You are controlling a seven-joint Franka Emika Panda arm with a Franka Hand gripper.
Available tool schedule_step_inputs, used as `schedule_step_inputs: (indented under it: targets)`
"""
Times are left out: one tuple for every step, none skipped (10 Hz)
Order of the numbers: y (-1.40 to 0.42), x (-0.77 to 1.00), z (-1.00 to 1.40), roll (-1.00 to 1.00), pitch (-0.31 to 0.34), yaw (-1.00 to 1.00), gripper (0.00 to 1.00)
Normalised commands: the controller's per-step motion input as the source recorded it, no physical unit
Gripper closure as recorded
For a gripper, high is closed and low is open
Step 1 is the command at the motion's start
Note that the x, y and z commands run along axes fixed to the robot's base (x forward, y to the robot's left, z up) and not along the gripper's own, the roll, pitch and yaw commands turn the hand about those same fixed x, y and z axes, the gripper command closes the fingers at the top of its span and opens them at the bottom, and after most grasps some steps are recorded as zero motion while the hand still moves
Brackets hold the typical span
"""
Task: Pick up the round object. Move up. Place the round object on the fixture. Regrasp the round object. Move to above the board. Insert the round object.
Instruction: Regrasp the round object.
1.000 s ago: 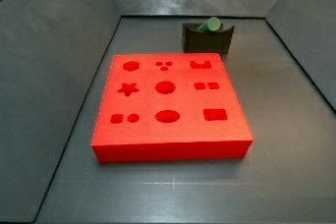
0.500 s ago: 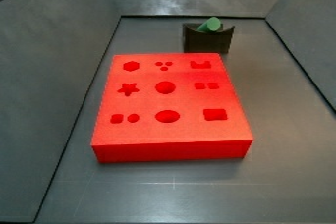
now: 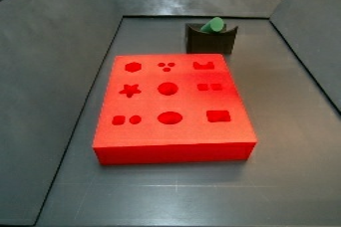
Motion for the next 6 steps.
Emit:
schedule_step_inputs:
  targets:
    - [0.07,0.04,-1.00,0.10,0.019,0.22,0.00]
    - [0.07,0.04,-1.00,0.10,0.006,0.19,0.00]
    - [0.07,0.05,-1.00,0.10,-0.035,0.17,0.00]
    - [0.06,0.06,-1.00,0.09,-0.067,0.14,0.00]
    - [0.06,0.07,-1.00,0.08,-0.093,0.11,0.00]
    - [0.05,0.08,-1.00,0.07,-0.107,0.08,0.00]
